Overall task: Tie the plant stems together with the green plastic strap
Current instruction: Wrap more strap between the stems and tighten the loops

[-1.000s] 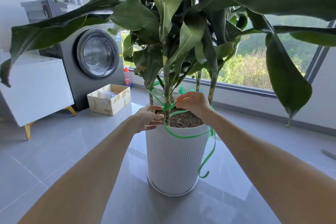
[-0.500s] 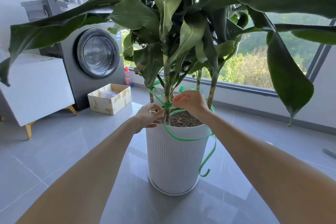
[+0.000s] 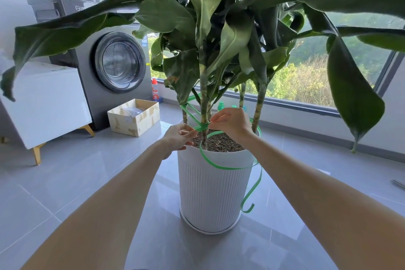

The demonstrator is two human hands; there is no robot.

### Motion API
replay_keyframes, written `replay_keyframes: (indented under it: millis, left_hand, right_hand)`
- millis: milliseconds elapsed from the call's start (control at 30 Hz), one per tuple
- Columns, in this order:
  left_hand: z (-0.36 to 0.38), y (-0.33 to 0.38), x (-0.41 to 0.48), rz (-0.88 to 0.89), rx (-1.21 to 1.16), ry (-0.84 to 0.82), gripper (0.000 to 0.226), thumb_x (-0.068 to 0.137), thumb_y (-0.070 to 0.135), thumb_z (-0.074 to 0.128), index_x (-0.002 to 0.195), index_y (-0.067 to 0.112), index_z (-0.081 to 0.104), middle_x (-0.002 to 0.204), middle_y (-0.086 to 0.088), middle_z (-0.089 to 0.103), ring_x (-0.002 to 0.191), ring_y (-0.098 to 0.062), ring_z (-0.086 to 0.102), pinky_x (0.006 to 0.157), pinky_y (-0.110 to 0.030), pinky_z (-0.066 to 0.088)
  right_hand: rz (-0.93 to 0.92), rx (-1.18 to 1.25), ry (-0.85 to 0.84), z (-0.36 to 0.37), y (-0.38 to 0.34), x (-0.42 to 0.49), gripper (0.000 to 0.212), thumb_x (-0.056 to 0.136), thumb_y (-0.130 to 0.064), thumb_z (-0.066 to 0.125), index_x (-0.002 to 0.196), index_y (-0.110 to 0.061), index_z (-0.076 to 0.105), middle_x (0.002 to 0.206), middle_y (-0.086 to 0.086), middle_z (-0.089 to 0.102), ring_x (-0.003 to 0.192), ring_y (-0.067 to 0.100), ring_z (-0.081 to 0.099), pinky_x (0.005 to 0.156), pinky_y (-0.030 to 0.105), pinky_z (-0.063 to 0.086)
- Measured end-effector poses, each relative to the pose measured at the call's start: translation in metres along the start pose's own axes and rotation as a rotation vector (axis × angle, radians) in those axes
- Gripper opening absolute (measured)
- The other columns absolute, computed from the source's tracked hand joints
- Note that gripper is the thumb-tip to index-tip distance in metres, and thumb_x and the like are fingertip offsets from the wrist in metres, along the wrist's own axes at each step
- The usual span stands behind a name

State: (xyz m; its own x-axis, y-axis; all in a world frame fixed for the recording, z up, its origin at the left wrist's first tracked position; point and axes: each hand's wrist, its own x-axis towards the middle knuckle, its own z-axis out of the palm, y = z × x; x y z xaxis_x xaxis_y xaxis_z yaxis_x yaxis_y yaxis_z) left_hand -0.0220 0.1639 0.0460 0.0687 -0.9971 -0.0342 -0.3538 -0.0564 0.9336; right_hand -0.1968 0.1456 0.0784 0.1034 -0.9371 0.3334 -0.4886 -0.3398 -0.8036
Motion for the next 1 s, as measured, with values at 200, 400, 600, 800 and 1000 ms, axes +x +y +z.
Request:
replay_keyframes:
  millis: [200, 400, 600, 800, 1000]
  left_hand:
    - [0.001, -0.001, 0.004, 0.014, 0.023, 0.049, 0.017, 0.090, 0.025, 0.059, 0.101, 0.014, 0.054, 0.113, -0.009, 0.062, 0.087, -0.020, 0.062, 0.072, -0.028, 0.049]
    - [0.006, 0.000, 0.008, 0.000, 0.019, 0.083, 0.018, 0.090, 0.027, 0.060, 0.101, 0.014, 0.055, 0.112, -0.008, 0.062, 0.086, -0.020, 0.060, 0.068, -0.025, 0.048]
    - [0.010, 0.003, 0.013, -0.012, 0.030, 0.108, 0.016, 0.091, 0.028, 0.060, 0.099, 0.014, 0.055, 0.113, -0.007, 0.062, 0.087, -0.019, 0.059, 0.065, -0.024, 0.048]
    - [0.012, 0.007, 0.015, -0.004, 0.058, 0.119, 0.015, 0.089, 0.026, 0.062, 0.097, 0.014, 0.057, 0.114, -0.010, 0.063, 0.091, -0.022, 0.058, 0.080, -0.034, 0.049]
    - [0.010, 0.006, 0.017, 0.012, 0.050, 0.119, 0.015, 0.087, 0.026, 0.066, 0.094, 0.013, 0.061, 0.104, -0.008, 0.063, 0.091, -0.023, 0.058, 0.080, -0.032, 0.047]
  right_hand:
    - [-0.015, -0.028, 0.029, 0.004, -0.002, -0.002, 0.018, 0.064, -0.016, 0.086, 0.072, -0.022, 0.071, 0.070, -0.004, 0.071, 0.072, 0.012, 0.069, 0.074, 0.036, 0.057]
    - [-0.011, -0.016, 0.044, 0.005, -0.003, -0.003, 0.020, 0.064, -0.017, 0.086, 0.070, -0.025, 0.069, 0.070, -0.006, 0.070, 0.071, 0.011, 0.068, 0.071, 0.028, 0.055]
    - [0.025, 0.009, 0.061, 0.006, -0.002, -0.003, 0.020, 0.063, -0.018, 0.087, 0.071, -0.025, 0.069, 0.071, -0.007, 0.069, 0.069, 0.006, 0.065, 0.065, 0.020, 0.048]
    - [0.073, 0.057, 0.094, 0.007, 0.002, -0.001, 0.017, 0.064, -0.019, 0.086, 0.076, -0.016, 0.075, 0.073, -0.008, 0.068, 0.066, -0.002, 0.056, 0.057, 0.008, 0.034]
    - [-0.017, -0.004, 0.091, 0.010, 0.009, -0.001, 0.018, 0.068, -0.024, 0.084, 0.084, -0.017, 0.078, 0.072, -0.007, 0.070, 0.063, -0.001, 0.056, 0.058, 0.011, 0.040]
